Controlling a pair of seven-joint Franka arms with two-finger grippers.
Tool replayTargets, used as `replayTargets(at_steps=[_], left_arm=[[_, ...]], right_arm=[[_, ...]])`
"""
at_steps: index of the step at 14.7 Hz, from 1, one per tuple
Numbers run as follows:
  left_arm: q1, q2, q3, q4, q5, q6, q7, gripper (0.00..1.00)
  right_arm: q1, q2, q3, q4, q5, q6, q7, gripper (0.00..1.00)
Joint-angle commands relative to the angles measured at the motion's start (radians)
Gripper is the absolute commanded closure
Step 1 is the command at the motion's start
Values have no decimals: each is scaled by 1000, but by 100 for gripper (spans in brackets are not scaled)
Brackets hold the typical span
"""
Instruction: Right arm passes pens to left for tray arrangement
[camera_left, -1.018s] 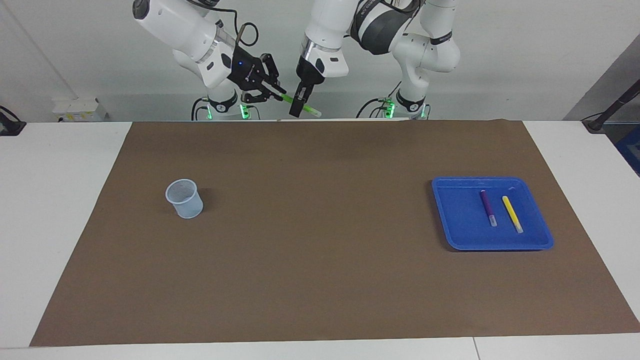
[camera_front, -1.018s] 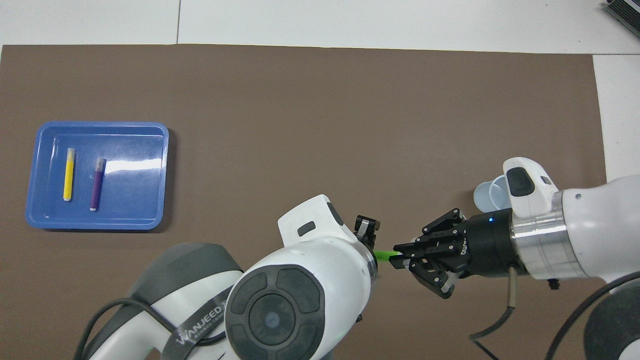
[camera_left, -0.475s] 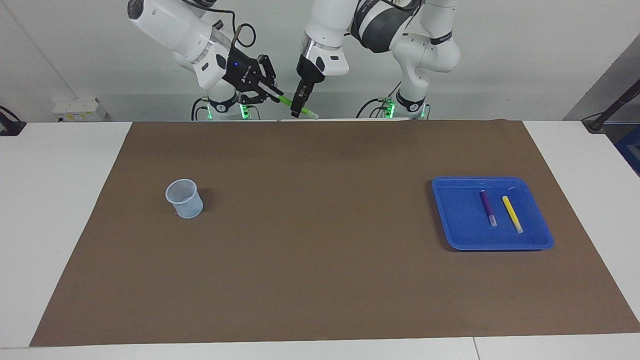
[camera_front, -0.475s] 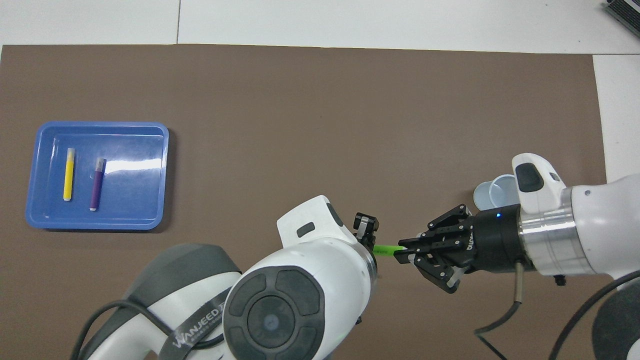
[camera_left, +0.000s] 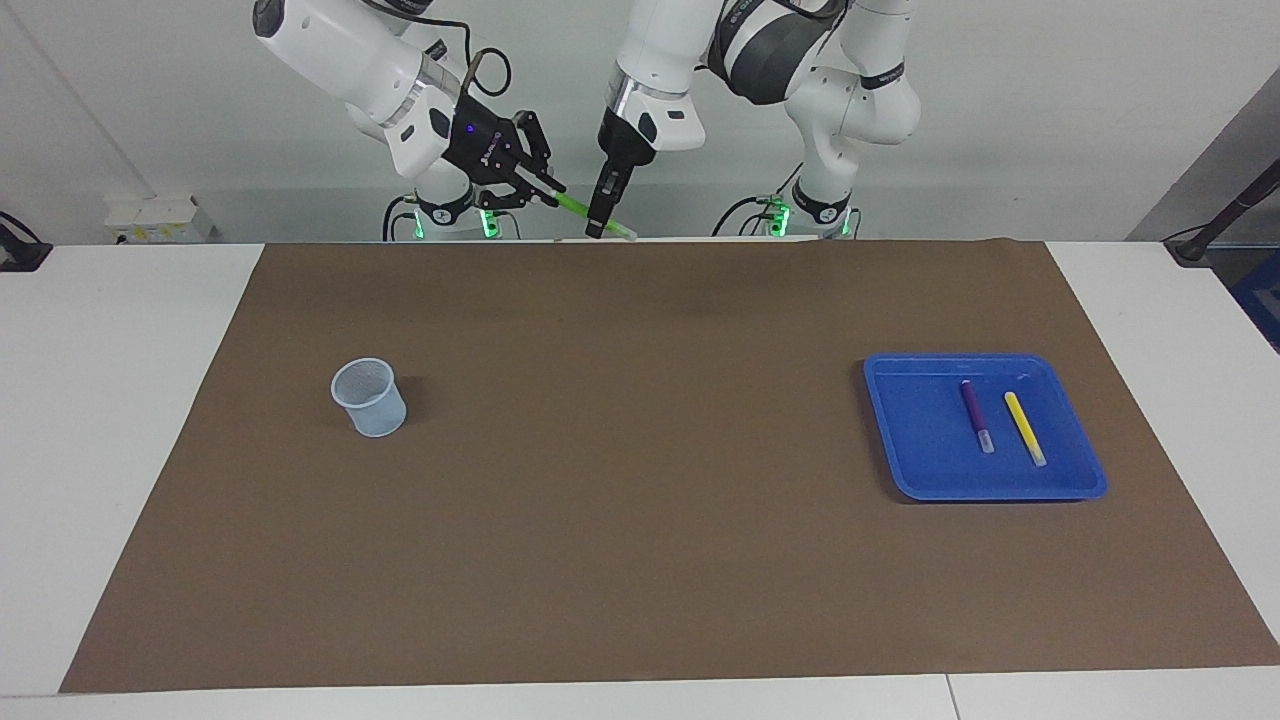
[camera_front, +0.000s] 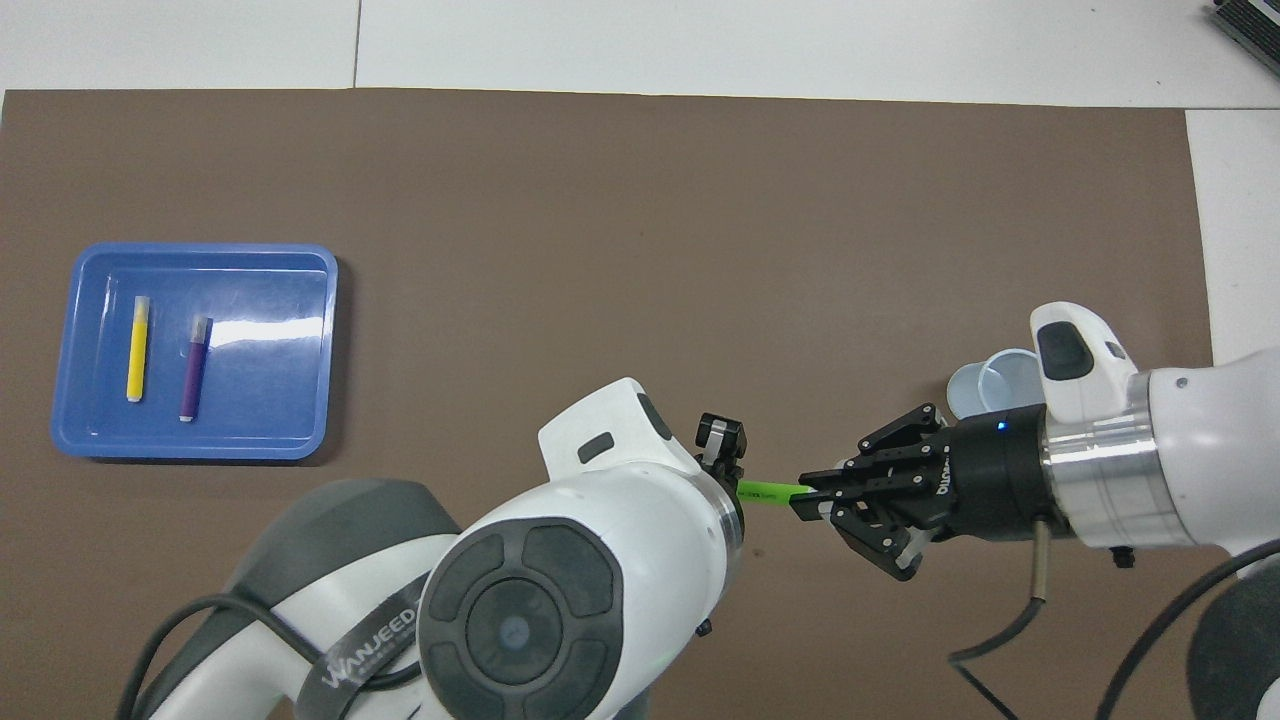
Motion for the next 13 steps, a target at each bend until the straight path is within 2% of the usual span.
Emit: replayTargets(at_steps=[1,4,8,9,10,12,13], left_arm=[[22,-13,-2,6,6,7,-24,55],[21,-11,-2,2,10,54,-78,67],[18,-11,-4,-6,11,85,-98,67],[18,-11,-4,-6,14,85,-98,70],[16,-11,-4,-6,19,85,-100,77],[10,-13,-4,-9,20,79,-100,99],[10,-13,-4,-9,20,74,-100,100]], right_arm=[[-14,3,4,4,-4,10,-15,100],[-14,4,4,4,-4,10,-14,100],[-14,4,4,4,-4,10,-14,100],[-14,4,4,4,-4,10,-14,100],[-14,4,4,4,-4,10,-14,100],[-14,2,4,4,-4,10,-14,100],[-14,2,4,4,-4,10,-14,100]])
